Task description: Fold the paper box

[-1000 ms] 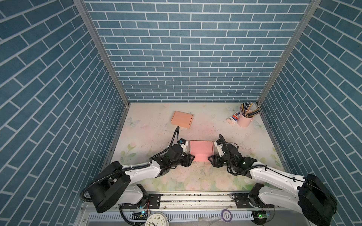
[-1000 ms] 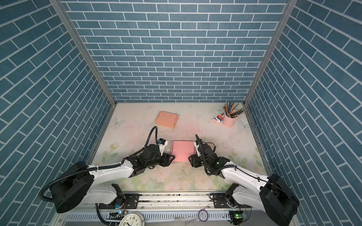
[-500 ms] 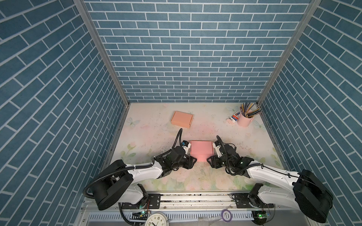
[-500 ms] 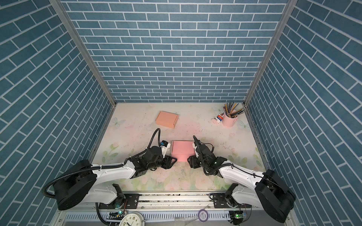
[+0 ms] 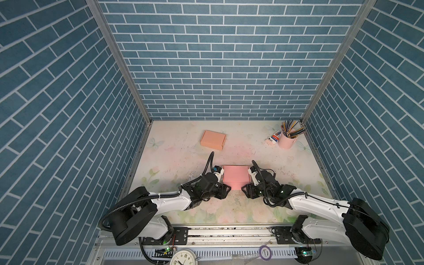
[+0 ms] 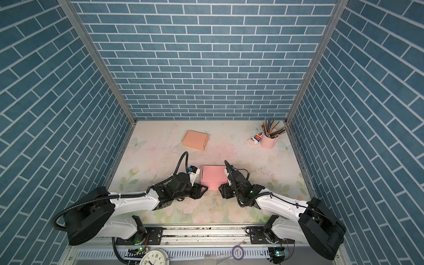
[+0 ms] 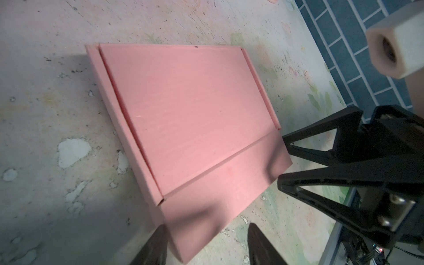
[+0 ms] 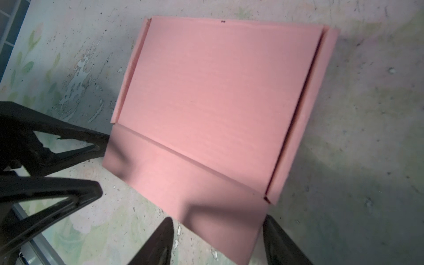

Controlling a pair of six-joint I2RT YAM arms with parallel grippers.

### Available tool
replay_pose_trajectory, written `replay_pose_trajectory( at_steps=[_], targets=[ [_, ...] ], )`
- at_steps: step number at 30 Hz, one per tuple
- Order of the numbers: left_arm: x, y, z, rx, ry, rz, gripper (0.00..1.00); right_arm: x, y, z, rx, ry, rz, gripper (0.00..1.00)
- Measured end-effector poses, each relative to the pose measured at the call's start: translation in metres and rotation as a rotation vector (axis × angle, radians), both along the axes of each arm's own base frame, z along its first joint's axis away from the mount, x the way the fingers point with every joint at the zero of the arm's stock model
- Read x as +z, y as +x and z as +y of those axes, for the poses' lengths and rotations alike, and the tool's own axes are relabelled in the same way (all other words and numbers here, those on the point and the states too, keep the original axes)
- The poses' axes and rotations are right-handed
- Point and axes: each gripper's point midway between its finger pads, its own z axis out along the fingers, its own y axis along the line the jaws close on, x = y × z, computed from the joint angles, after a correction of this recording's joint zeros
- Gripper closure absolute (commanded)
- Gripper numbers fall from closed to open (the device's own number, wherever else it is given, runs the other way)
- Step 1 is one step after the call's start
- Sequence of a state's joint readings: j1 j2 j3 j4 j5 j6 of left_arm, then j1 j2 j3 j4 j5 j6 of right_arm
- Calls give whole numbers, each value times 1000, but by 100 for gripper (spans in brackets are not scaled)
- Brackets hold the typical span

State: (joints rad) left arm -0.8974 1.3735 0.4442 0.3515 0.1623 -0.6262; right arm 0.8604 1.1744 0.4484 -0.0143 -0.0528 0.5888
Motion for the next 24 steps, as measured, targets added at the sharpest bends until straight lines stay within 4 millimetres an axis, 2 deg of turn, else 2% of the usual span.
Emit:
replay_pose_trajectory(
  at_steps=[11,24],
  targets=[
    [3,-5,-2,0,-6,-5,45,-1,0,-2,-13,-15,-6,38],
    [-9,-4,0,10,18,6,51,-8,1,-5,-24,-45,-4,41]
  ],
)
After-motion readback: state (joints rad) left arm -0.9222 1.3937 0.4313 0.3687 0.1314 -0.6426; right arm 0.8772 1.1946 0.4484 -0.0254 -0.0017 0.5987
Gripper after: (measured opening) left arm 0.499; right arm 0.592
